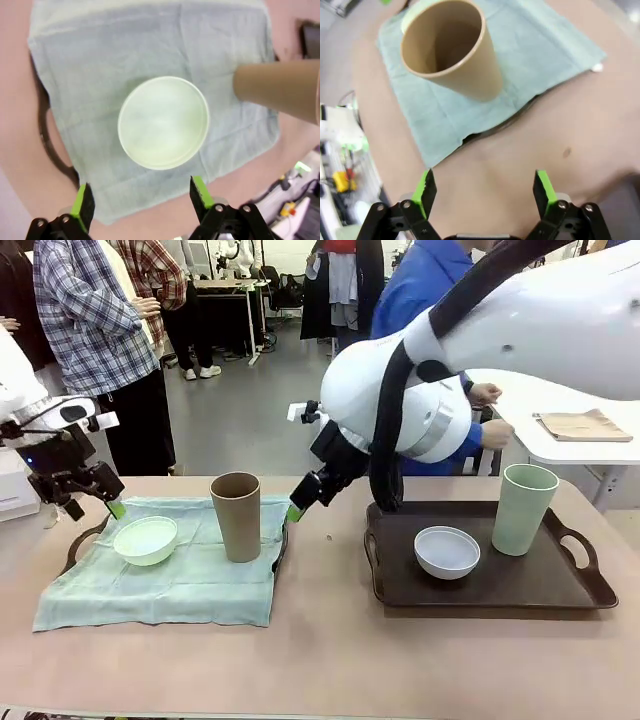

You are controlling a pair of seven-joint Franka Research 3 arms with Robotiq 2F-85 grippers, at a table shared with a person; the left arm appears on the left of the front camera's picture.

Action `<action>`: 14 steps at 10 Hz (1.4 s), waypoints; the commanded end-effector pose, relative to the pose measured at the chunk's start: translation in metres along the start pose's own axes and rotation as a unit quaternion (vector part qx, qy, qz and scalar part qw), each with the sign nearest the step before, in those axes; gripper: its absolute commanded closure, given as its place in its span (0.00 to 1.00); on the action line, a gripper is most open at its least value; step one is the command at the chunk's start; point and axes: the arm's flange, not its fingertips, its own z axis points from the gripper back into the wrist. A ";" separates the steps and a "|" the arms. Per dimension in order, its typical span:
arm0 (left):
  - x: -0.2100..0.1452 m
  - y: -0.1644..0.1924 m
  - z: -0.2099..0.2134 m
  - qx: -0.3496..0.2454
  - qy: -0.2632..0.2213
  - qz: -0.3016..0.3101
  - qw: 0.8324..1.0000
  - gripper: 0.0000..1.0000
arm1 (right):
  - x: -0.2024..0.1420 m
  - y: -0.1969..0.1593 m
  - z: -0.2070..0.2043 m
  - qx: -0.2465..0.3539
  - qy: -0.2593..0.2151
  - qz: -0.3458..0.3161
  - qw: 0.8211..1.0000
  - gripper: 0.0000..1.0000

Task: Set up a tray with a mat and arrange the tableware.
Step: Place the Picnic Bowl and Reusable plastic cup back onto the Handle tray in front of the human's position.

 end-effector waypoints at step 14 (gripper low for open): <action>0.002 -0.092 0.080 0.127 -0.017 -0.015 0.992 0.00 | -0.024 0.072 0.203 -0.242 0.126 -0.339 0.900 0.00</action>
